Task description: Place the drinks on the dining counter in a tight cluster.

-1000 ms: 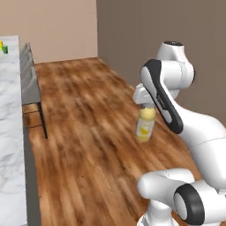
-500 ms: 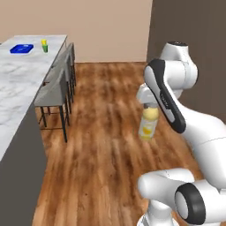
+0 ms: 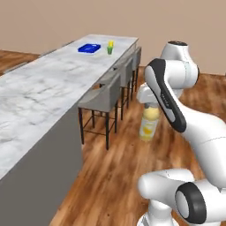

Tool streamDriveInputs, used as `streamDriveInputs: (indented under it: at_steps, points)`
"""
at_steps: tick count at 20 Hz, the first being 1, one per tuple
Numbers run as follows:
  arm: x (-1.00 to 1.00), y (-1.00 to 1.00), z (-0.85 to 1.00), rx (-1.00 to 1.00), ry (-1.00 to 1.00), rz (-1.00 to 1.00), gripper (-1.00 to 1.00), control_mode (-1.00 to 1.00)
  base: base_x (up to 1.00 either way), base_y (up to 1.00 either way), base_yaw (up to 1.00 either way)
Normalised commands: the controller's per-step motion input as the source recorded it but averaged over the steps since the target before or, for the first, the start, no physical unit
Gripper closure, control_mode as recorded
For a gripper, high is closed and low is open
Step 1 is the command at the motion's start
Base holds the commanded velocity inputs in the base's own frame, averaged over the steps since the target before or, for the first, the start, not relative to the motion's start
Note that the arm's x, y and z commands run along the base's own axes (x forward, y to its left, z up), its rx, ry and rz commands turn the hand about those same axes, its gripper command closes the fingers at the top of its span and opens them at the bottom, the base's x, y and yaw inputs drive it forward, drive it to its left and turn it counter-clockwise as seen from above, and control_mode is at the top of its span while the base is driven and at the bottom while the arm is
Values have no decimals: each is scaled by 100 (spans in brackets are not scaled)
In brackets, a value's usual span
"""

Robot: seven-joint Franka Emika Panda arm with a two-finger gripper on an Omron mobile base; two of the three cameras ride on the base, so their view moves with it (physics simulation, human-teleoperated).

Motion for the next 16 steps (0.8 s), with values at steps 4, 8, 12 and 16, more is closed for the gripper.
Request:
streamDriveInputs:
  at_steps: [4, 8, 12, 16]
  points:
    - [0, 0, 0, 0, 0, 0, 100, 100, 100, -15, 77]
    - [0, 0, 0, 0, 0, 0, 100, 100, 100, -17, 77]
    - [0, 0, 0, 0, 0, 0, 100, 100, 100, -22, 75]
    - [0, 0, 0, 0, 0, 0, 100, 100, 100, -52, 68]
